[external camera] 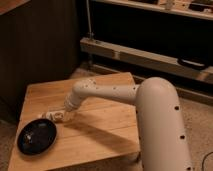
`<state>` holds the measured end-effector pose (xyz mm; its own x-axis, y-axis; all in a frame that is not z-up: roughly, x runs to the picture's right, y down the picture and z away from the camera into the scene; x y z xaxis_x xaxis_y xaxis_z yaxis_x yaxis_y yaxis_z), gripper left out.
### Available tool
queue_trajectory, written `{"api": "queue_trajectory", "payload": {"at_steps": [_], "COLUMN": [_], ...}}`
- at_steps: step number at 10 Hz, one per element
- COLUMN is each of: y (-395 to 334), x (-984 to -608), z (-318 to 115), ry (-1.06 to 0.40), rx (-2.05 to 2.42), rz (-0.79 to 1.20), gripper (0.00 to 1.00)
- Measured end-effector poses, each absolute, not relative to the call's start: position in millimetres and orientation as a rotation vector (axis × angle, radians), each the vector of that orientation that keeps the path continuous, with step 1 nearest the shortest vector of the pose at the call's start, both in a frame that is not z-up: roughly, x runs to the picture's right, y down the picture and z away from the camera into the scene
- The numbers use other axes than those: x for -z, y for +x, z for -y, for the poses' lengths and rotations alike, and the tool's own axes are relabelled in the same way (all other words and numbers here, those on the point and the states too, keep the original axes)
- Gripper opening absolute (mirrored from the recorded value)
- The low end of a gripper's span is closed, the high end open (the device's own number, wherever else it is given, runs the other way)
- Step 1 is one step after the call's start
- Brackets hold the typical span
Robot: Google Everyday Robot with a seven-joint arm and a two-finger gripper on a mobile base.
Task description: Place the bottle in the ceramic bowl
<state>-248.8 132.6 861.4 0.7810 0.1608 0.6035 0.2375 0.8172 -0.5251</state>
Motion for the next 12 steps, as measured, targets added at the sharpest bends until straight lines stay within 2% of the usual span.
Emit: {"api": "queue_trajectory", "payload": {"at_steps": [4, 5, 7, 10, 12], "y": [-257, -257, -258, -265, -279], "x": [-862, -860, -842, -811, -790], "z": [-137, -136, -122, -109, -118], "ry": [-0.665, -0.669, -0.654, -0.618, -0.618], "rx": [0.084, 0.084, 0.086, 0.122, 0.175], "rz": [0.64, 0.641, 0.663, 0.687, 0.703], "gripper": [0.12, 0.05, 0.0, 0.0, 0.0]}}
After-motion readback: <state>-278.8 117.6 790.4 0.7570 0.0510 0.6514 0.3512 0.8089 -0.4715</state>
